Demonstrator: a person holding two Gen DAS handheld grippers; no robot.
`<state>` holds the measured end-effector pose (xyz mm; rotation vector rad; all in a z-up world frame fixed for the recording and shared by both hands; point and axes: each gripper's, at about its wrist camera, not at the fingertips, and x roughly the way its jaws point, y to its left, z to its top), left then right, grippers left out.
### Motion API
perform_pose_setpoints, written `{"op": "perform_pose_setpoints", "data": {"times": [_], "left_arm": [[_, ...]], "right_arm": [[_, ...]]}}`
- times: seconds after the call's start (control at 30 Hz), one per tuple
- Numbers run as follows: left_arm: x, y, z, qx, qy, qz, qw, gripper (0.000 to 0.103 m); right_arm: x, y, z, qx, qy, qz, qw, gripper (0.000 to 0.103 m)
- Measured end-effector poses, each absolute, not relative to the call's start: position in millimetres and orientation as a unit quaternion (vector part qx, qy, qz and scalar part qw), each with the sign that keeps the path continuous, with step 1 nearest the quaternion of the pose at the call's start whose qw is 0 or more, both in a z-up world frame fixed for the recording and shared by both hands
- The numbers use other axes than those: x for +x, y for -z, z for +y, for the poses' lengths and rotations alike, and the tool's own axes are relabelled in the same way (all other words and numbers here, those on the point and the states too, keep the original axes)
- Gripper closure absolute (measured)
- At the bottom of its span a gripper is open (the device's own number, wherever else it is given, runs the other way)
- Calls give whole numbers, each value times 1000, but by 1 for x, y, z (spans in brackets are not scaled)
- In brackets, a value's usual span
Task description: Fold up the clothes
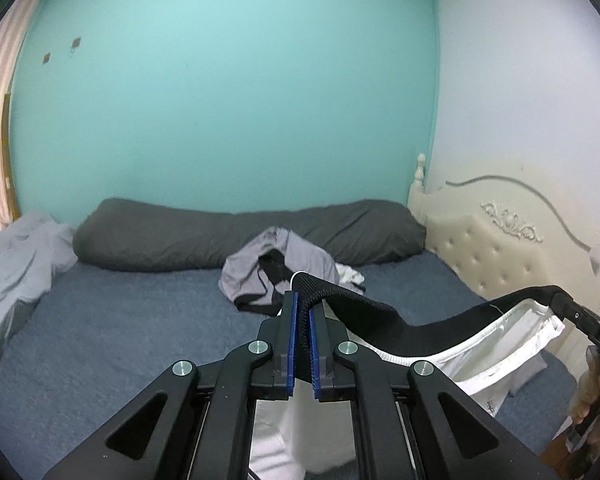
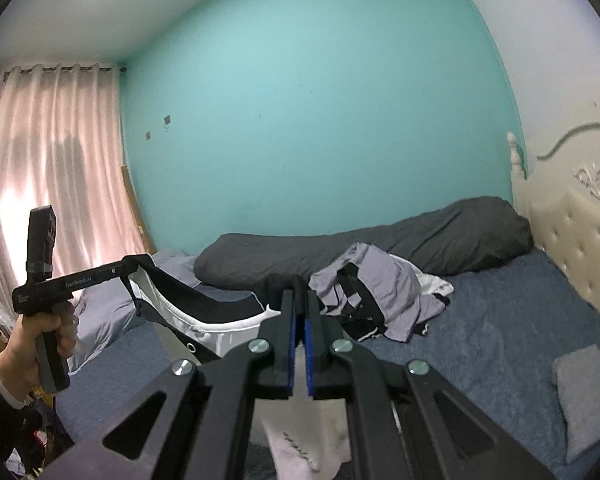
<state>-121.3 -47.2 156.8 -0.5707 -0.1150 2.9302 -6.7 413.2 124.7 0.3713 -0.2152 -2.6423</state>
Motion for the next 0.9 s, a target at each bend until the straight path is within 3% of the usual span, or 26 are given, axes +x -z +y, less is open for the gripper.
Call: {"op": "perform_pose_setpoints", "data": {"times": [0.33, 0.53, 0.73, 0.9], "left_arm": [[-72, -219, -63, -151, -986, -34, 69, 97], [-58, -221, -64, -153, -985, -37, 73, 98], [-66, -164, -60, -197, -977, -34, 73, 98], [-83, -86, -48, -265, -962, -8, 67, 98]], "right_arm": [[36, -192, 403, 116, 959, -66, 251, 100], [52, -211, 394, 118, 958, -44, 257, 100], [33, -158, 382, 174, 950, -36, 258, 100], [10, -78, 368, 245, 937, -16, 250, 100]]}}
